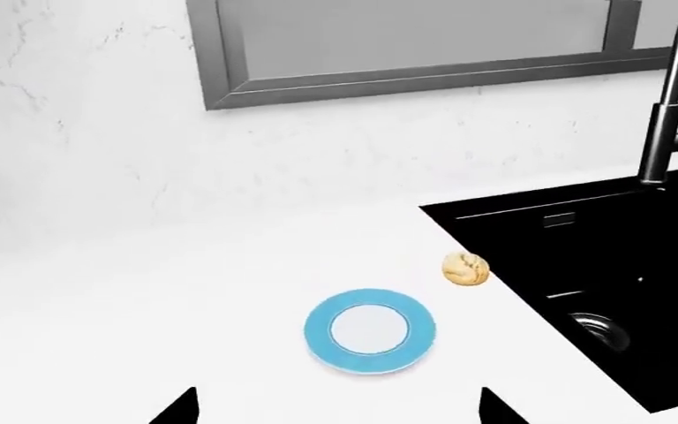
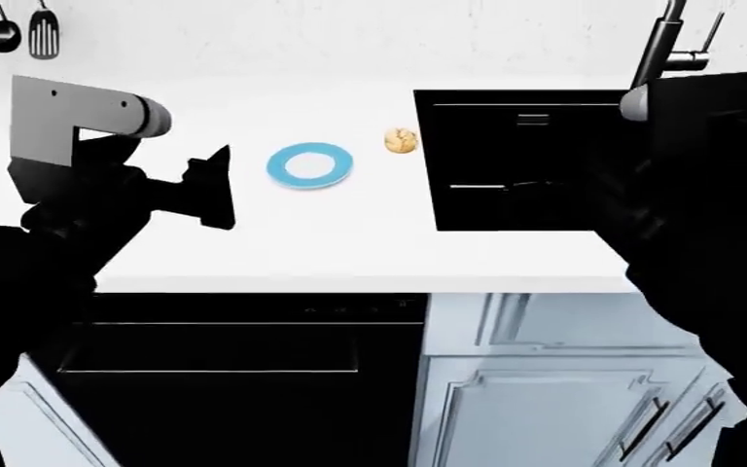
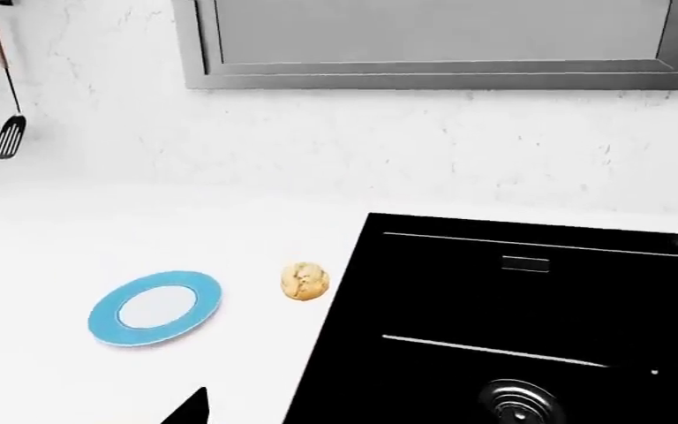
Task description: Place the pastries on the plates.
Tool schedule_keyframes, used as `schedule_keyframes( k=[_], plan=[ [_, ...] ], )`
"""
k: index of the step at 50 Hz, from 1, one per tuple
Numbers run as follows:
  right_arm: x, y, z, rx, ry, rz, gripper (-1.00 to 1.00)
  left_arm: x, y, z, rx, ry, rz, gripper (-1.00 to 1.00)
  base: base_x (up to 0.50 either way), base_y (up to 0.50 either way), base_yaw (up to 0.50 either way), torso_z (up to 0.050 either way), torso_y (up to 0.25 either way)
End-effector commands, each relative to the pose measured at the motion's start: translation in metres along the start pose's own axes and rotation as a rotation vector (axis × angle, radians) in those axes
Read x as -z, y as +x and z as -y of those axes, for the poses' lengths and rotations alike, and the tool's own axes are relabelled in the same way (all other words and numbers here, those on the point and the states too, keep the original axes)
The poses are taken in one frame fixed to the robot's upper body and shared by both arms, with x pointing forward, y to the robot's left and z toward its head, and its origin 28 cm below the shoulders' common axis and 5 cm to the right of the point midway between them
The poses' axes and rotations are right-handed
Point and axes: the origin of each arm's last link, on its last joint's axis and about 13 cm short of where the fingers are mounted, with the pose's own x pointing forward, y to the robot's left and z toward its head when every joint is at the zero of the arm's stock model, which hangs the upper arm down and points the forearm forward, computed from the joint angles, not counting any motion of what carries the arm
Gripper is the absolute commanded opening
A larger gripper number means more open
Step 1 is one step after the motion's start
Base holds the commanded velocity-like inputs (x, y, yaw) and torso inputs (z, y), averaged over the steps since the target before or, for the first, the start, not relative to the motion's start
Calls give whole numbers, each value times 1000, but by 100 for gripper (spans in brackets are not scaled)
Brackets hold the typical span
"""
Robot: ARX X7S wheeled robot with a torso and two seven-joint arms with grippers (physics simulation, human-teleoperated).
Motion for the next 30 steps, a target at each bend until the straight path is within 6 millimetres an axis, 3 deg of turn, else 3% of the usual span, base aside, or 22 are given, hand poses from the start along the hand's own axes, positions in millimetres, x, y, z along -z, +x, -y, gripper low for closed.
schedule_keyframes(
  k=[1, 10, 23, 30],
  plan=[
    [-25, 8, 7, -22, -50, -29, 100, -26, 3, -10, 9, 38, -37, 100, 500, 23, 0, 0, 0],
    [-51, 15, 14, -25, -53, -41, 100, -39, 6, -12, 8, 78, -30, 100, 500, 20, 0, 0, 0],
    [-41, 18, 9, -58, -58, -87, 100, -38, 4, -19, 4, 89, -35, 100, 500, 23, 0, 0, 0],
    [-36, 15, 10, -52, -53, -97, 100, -35, 3, -13, 4, 92, -41, 100, 500, 25, 0, 0, 2]
  ],
)
